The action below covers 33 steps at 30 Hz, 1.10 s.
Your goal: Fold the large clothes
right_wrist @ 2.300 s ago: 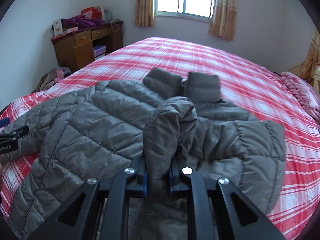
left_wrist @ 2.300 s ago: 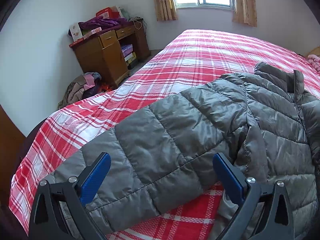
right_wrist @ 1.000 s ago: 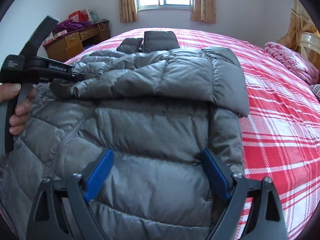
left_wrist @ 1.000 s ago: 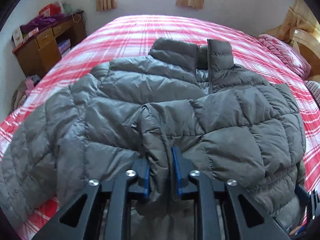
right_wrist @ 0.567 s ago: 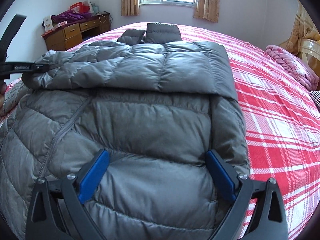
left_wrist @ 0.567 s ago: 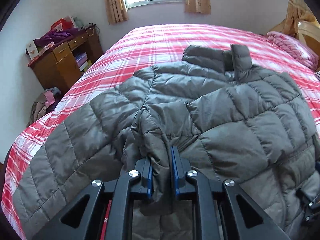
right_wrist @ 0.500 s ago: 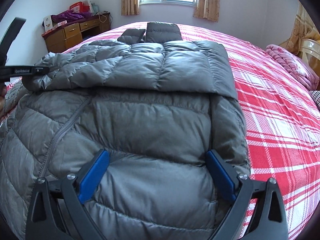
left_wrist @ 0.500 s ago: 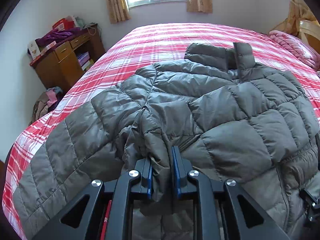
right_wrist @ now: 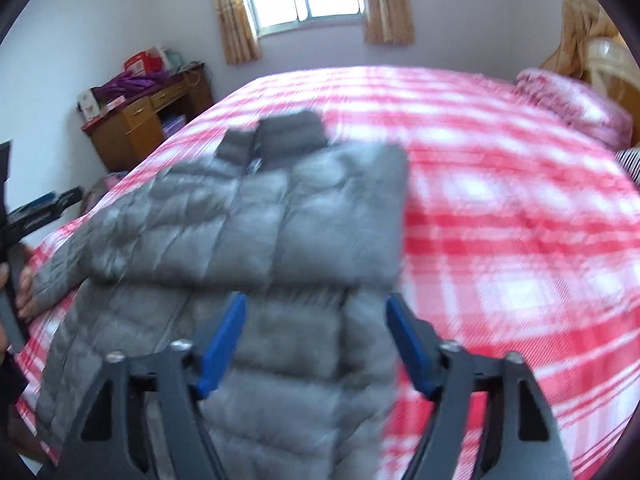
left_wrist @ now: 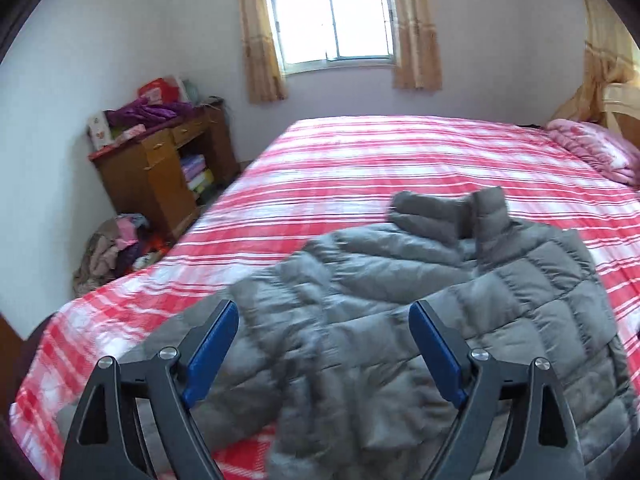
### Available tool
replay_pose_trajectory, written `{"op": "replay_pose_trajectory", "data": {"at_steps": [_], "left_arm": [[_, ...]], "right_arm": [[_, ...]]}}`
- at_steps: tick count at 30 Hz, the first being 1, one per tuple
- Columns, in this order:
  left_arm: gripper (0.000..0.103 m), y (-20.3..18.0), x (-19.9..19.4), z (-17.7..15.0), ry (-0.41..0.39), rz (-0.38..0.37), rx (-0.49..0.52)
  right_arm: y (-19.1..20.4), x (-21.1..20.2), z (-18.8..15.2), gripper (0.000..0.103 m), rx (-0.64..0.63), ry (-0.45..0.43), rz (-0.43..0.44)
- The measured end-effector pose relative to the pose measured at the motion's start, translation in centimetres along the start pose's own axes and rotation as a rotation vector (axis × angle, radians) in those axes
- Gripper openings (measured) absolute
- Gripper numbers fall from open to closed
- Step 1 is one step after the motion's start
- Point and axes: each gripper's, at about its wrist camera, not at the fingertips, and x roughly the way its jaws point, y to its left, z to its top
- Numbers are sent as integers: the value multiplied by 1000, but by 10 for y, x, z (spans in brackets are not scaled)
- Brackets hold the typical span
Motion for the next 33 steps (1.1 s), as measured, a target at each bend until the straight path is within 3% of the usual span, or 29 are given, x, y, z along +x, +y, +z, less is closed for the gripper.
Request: {"op": "replay_pose_trajectory", "data": {"at_steps": [5,10,17,27,29,33], "left_arm": [[87,-28,60,-23,93,36,34],[88,-29,99,-53,171,55,4],[94,-37,111,-61,196,49,23],[100,-30,122,-62,229,30,-22],[101,-28,124,-61,240,26,-32],[102,-29,124,-60,259,31,-33]], "right_arm": [[10,36,36,64,-57,-43,-70],[12,85,29,61,-65,-8,-82],[3,119,6,61,-40,84,-78],[5,122,6,62,-36,101,-85],[4,125,8,69,-34,103,-77],[7,126,8,71,-54,114,-78]]}}
